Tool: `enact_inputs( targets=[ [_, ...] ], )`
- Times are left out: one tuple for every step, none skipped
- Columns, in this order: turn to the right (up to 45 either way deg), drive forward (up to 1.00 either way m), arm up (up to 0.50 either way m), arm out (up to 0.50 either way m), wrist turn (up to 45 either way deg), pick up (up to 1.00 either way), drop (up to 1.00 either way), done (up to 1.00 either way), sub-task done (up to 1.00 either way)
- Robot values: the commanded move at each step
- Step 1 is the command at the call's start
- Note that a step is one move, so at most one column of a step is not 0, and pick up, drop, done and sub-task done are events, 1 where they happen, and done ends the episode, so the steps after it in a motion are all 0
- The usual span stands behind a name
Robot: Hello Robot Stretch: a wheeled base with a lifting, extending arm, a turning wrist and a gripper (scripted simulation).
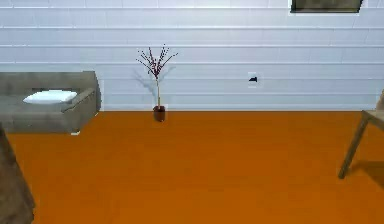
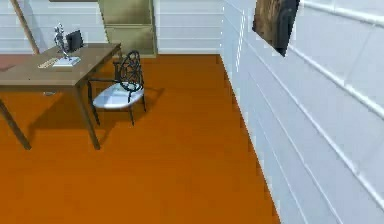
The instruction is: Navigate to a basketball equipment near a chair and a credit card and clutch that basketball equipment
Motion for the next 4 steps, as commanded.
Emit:
enact_inputs(
  targets=[
    [27.0,0.00,0.00,0.00,0.0,0.00,0.00,0.00,0.00],
    [0.0,1.00,0.00,0.00,0.0,0.00,0.00,0.00,0.00],
    [0.0,1.00,0.00,0.00,0.0,0.00,0.00,0.00,0.00],
    [12.0,0.00,0.00,0.00,0.0,0.00,0.00,0.00,0.00]
  ],
)
